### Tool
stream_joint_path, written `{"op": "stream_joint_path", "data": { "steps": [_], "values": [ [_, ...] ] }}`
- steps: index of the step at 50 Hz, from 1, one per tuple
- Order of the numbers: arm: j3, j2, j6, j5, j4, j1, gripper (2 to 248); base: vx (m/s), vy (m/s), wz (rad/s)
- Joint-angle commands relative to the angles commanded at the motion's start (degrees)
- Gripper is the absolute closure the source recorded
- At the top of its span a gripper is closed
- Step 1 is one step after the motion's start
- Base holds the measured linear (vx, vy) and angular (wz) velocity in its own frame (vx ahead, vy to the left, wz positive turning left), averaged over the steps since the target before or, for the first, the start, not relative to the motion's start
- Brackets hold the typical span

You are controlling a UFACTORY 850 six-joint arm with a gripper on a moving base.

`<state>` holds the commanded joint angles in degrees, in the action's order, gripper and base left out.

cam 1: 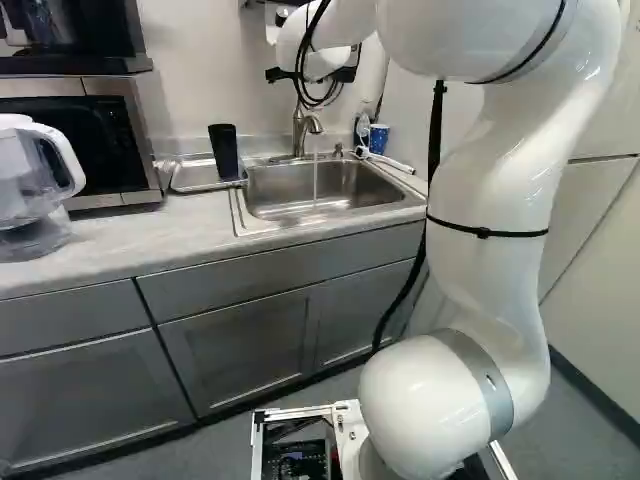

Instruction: Rinse the cup and place it in the tray

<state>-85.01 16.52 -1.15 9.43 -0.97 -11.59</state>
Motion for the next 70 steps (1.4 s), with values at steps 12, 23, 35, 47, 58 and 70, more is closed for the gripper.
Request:
{"op": "stream_joint_path", "data": {
  "steps": [12,23,35,47,58,70],
  "values": [
    [0.71,0.24,0.0,1.35,0.0,0.0,3,0.0,0.0,0.0],
    [1.6,0.56,0.0,3.69,0.0,0.0,3,0.0,0.0,0.0],
    [2.59,0.93,0.0,6.62,0.0,0.0,3,0.0,0.0,0.0],
    [2.59,0.93,0.0,7.8,0.0,0.0,3,0.0,0.0,0.0],
    [2.4,1.1,0.0,7.8,0.0,-0.01,3,0.0,0.0,0.0],
    [-0.01,3.19,0.0,7.8,0.0,-0.28,3,0.0,0.0,0.0]
  ]
}}
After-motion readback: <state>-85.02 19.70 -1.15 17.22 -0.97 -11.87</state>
